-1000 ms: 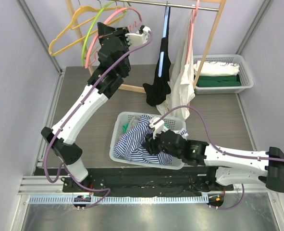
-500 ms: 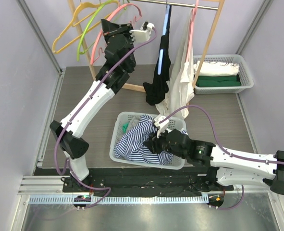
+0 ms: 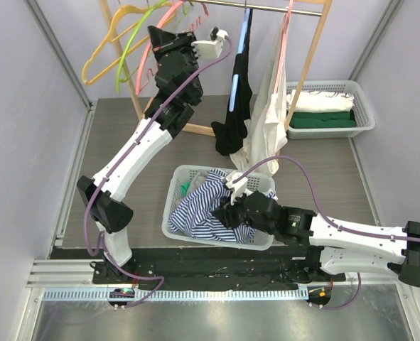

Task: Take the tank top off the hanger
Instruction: Place the hanger at the clothesline.

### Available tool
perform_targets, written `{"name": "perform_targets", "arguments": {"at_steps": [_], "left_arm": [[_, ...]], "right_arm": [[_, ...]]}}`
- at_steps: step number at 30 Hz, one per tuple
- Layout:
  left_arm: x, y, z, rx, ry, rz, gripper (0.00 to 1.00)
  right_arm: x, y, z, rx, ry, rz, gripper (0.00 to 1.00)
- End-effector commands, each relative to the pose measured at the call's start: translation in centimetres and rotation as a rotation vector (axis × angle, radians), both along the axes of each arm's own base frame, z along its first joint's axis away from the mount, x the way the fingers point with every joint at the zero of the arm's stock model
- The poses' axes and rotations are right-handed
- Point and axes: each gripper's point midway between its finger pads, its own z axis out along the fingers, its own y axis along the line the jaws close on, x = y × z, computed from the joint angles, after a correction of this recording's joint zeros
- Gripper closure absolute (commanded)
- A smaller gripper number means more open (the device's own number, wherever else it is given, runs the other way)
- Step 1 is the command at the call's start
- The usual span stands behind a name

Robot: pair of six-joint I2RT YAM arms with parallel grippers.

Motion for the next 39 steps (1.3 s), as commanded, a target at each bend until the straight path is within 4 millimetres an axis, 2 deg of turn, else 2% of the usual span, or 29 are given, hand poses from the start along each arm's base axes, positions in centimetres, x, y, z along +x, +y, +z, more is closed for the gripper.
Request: {"name": "perform_targets", "arguments": {"at_steps": [1,12,18,19,21,26,28,29,30,31,32,33,34,35,36,38,39], "left_arm": [[-1.3,1.5,2.5,-0.122,-0.107,0.019,1.00],[-0.1,0.6,1.8,-0.112,-0.091,0.029,1.00],[0.3,0.3,0.3,-0.090,-0.049,0.033,1.00],[0.6,0.1,-0.5,-0.077,-0.029,0.034,1.00],[0.2,0.5,-0.5,-0.079,-0.027,0.036,1.00],[-0.1,0.8,-1.4,-0.065,-0.001,0.049,0.99],[-0.4,1.1,-1.5,-0.069,0.003,0.051,0.90],[-0.5,1.2,-1.6,-0.067,0.007,0.052,0.76],[-0.5,1.1,-2.3,-0.057,0.024,0.052,0.51],[-0.9,1.4,-2.1,-0.061,0.022,0.054,0.43],[-1.0,1.4,-2.3,-0.061,0.026,0.052,0.20],[-1.1,1.2,-2.9,-0.059,0.037,0.050,0.05],[-1.7,1.3,-2.5,-0.069,0.028,0.041,0.00],[-2.0,1.2,-2.5,-0.089,0.023,0.035,0.00],[-2.4,1.1,-2.4,-0.097,0.023,0.026,0.00],[-3.5,0.9,-1.9,-0.133,0.024,-0.002,0.00],[-3.9,0.7,-1.9,-0.145,0.030,-0.015,0.00]], "right_arm": [[0.0,0.8,2.5,0.072,-0.025,0.009,0.69],[-0.3,0.8,2.7,0.075,-0.023,0.026,0.73],[-0.3,0.4,3.0,0.087,-0.025,0.017,0.73],[-0.3,0.3,3.0,0.086,-0.028,0.013,0.73],[-0.2,0.2,3.2,0.092,-0.029,0.010,0.73],[0.1,0.0,3.8,0.087,-0.040,-0.010,0.66],[0.4,-0.2,4.7,0.093,-0.050,-0.029,0.61],[0.5,-0.4,5.2,0.095,-0.058,-0.036,0.59],[0.7,-0.4,6.5,0.116,-0.068,-0.044,0.55],[0.6,-0.6,6.9,0.105,-0.073,-0.041,0.51],[0.6,-0.7,7.7,0.112,-0.081,-0.039,0.49],[0.7,-0.7,9.5,0.134,-0.098,-0.040,0.48],[0.7,-1.0,9.9,0.117,-0.104,-0.039,0.45],[0.6,-1.3,11.0,0.130,-0.117,-0.039,0.44],[0.7,-1.4,12.9,0.159,-0.135,-0.041,0.43],[0.7,-2.3,14.9,0.177,-0.165,-0.056,0.41],[0.8,-2.8,17.0,0.211,-0.186,-0.067,0.41]]}}
